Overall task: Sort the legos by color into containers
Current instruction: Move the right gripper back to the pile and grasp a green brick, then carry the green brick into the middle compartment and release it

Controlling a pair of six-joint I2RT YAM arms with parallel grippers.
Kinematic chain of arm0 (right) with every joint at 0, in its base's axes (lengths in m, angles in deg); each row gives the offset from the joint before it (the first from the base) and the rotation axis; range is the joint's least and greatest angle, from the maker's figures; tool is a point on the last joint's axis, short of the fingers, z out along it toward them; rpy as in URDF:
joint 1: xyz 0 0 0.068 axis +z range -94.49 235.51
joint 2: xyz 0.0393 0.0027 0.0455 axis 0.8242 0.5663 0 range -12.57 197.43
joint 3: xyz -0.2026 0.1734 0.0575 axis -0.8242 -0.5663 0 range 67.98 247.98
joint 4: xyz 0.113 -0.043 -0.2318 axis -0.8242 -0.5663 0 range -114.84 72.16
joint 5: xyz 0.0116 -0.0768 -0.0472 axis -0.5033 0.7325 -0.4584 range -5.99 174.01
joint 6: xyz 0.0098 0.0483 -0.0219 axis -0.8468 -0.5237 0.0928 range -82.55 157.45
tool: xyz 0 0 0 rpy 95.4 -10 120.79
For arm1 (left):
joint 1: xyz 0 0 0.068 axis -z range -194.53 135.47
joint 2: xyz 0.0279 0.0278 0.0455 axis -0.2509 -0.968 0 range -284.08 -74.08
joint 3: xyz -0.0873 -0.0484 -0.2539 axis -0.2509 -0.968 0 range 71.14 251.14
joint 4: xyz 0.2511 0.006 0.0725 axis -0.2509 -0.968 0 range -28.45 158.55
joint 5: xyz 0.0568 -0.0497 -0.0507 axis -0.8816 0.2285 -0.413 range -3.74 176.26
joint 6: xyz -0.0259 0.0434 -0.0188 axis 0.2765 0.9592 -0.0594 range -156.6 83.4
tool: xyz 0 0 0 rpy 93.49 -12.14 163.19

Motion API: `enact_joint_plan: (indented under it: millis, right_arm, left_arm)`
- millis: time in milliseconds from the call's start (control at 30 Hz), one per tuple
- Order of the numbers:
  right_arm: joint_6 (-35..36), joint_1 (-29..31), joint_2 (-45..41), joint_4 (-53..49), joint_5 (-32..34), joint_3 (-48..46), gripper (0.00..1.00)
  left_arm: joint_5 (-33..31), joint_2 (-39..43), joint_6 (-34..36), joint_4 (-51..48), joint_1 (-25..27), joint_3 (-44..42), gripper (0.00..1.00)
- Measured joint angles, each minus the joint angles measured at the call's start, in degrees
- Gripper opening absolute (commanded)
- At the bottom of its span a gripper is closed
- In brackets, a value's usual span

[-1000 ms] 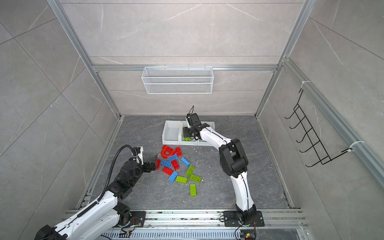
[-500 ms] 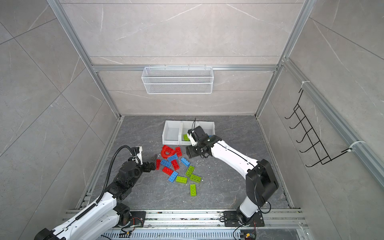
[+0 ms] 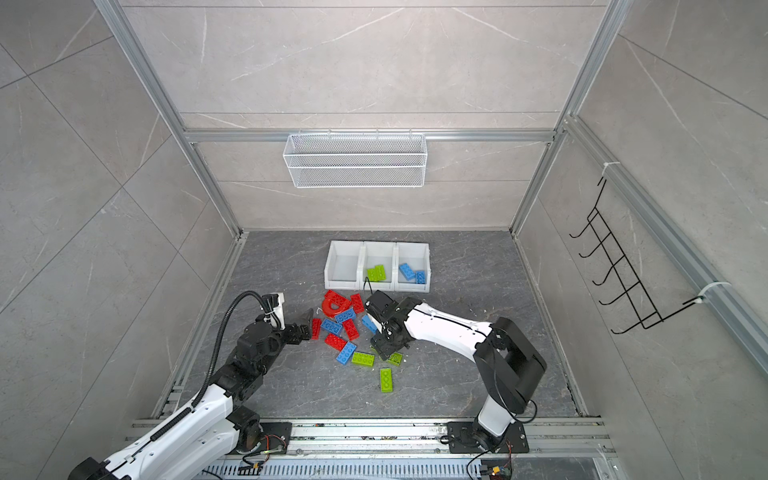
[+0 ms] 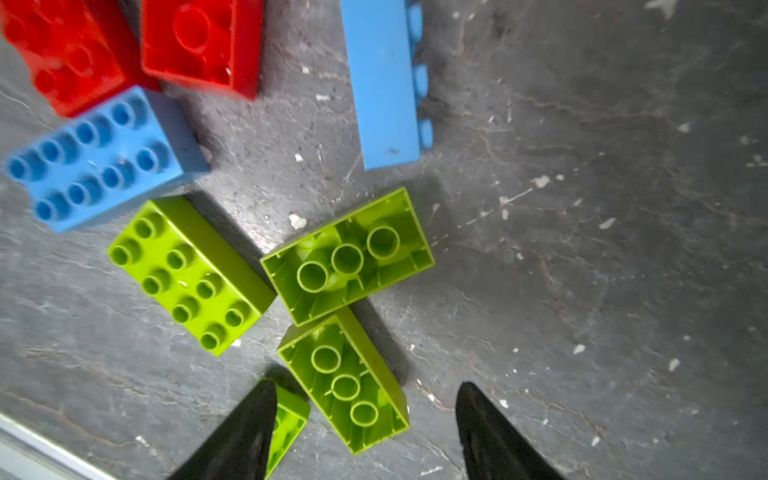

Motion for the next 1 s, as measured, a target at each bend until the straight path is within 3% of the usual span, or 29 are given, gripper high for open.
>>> enact_joint_plan:
  millis: [333, 1000]
  right_arm:
    - [0.57, 2.56, 6.23, 0.07, 2.34, 1.01, 0.70]
    - [-2.67, 2.38, 3.78, 4.39, 3.04, -2.73, 0.25]
  left_arm:
    - [-1.31, 0.15, -0.02, -0.04, 0.00, 0.00, 1.00]
    - [-1.51, 0.68, -0.02, -0.09, 0.00, 0.00, 1.00]
